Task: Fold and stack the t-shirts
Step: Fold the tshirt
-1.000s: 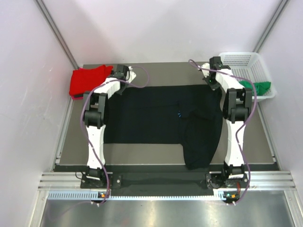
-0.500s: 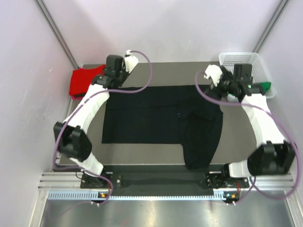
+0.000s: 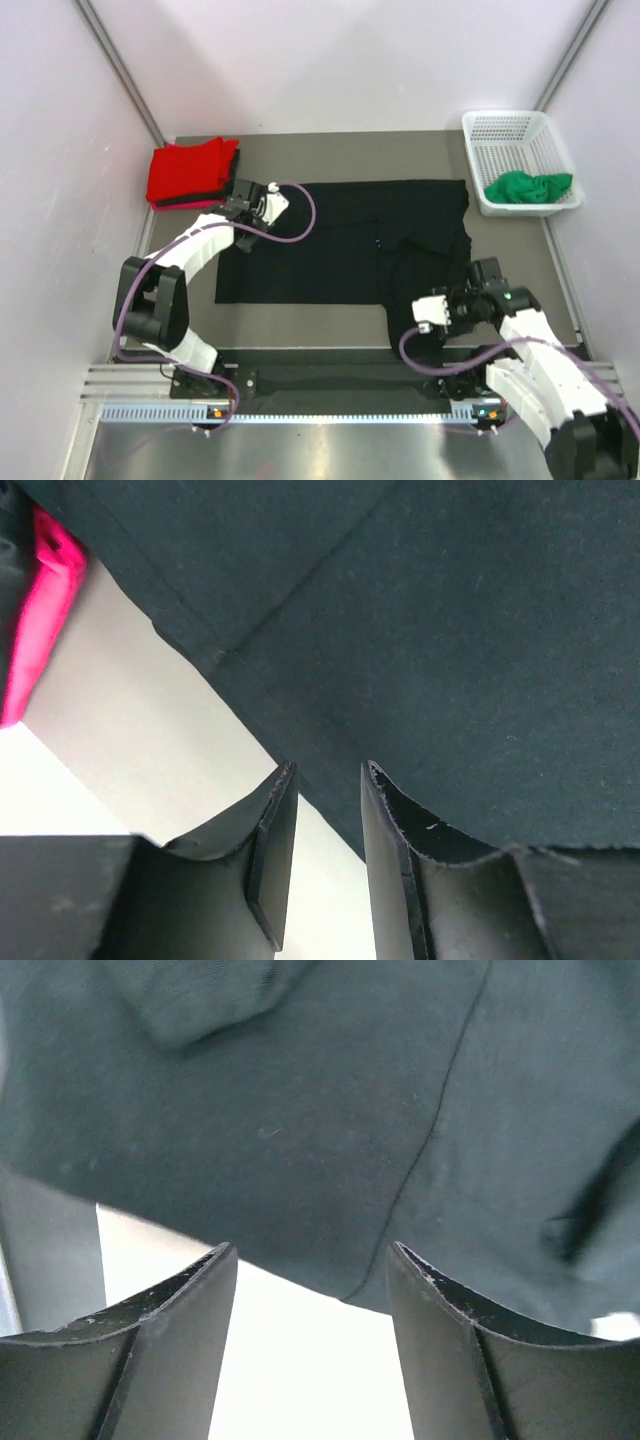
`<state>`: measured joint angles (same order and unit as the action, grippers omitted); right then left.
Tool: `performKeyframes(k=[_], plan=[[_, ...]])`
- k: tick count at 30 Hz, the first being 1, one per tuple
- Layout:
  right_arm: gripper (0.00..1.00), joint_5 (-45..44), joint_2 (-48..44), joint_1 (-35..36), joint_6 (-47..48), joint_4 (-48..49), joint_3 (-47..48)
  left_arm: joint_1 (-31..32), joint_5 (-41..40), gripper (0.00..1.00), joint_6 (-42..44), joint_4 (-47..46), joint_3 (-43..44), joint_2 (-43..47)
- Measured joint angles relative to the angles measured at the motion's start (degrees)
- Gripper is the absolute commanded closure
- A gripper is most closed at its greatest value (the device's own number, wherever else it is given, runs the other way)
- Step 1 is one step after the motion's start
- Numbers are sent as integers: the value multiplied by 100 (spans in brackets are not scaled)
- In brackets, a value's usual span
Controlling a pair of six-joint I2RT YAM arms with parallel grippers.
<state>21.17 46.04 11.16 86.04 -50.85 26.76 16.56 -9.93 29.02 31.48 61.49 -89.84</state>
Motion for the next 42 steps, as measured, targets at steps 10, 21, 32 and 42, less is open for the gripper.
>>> performKeyframes(k=[10,21,32,42], plan=[[37,125,-1121,74,1598,-901,-341,-2,63,63,-37,-13,-94,46],[44,291,1563,125,-551,-293,852,-37,553,64,116,98,-42,-267],[45,293,2645,-337,-2400,1445,1663,-37,1292,66,116,610,476,-885],[46,365,3862,-422,-3477,2260,2789,529,4660,46,-1449,789,3517,-3126]])
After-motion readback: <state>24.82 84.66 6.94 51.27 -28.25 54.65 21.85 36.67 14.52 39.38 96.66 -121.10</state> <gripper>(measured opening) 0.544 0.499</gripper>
